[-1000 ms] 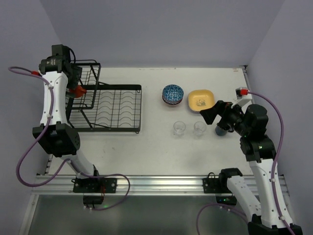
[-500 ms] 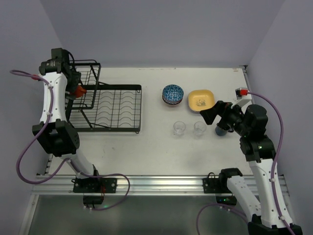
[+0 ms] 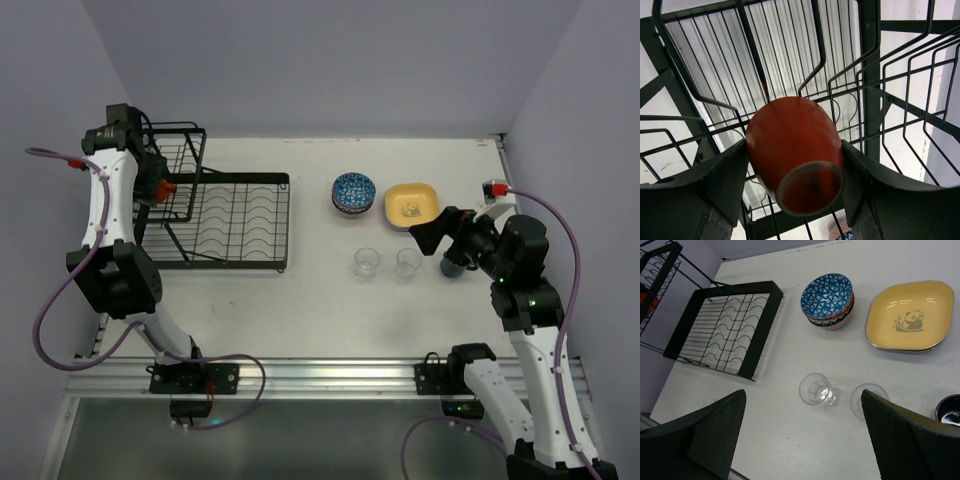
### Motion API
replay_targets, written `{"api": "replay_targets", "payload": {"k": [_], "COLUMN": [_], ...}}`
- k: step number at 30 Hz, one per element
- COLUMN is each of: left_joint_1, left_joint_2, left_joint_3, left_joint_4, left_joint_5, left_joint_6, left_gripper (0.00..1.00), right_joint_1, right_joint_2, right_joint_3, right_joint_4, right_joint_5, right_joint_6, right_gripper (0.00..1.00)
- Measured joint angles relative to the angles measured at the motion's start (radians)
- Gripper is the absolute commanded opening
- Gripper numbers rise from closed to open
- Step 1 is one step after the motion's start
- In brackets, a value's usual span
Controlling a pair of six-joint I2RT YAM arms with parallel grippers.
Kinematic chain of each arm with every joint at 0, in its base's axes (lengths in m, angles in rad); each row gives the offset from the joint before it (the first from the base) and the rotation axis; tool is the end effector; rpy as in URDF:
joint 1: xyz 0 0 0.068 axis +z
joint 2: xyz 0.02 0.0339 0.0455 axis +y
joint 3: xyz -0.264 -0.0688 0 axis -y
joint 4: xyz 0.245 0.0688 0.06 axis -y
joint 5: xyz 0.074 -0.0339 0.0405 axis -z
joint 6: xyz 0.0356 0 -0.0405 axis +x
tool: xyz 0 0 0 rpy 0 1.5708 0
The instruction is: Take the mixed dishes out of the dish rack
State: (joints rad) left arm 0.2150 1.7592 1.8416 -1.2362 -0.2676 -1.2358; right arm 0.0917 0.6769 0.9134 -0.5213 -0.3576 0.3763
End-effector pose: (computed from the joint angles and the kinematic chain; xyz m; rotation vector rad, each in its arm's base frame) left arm 0.3424 0.0844 0.3537 -1.8145 1.9326 0.0373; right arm 0.1396 0.0254 0.3644 0.0146 1.8883 0.6541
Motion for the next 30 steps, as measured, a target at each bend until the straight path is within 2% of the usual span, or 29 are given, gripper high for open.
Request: {"api": "replay_targets", "payload": {"k": [2, 4, 12, 30], "left_joint_1": [0.001, 0.001, 0.009, 0.009], "left_joint_2": [0.000, -0.001, -0.010, -0.064], "left_joint_3": [0.000, 0.000, -0.002, -0.004], "left_joint_4": [0.000, 0.001, 0.006, 0.087], "left_joint_5": [0.003, 0.007, 0.040, 0.104], "left_joint_6": [0.000, 0.000, 0.002, -0.001], "left_gripper": [0.05, 0.04, 0.00, 0.00], "right_joint_1": [0.000, 0.000, 0.000, 0.000], "right_joint_2": [-0.003, -0.004, -0.004, -0.004], "right_joint_3": [0.000, 0.000, -0.001, -0.004], "right_joint_4": [0.000, 0.002, 0.006, 0.007], "right_joint_5": [0.000, 0.000, 0.000, 0.000], "right_joint_6": [0.000, 0.000, 0.000, 0.000], "right_gripper": [0.99, 0.99, 0.99, 0.99]}}
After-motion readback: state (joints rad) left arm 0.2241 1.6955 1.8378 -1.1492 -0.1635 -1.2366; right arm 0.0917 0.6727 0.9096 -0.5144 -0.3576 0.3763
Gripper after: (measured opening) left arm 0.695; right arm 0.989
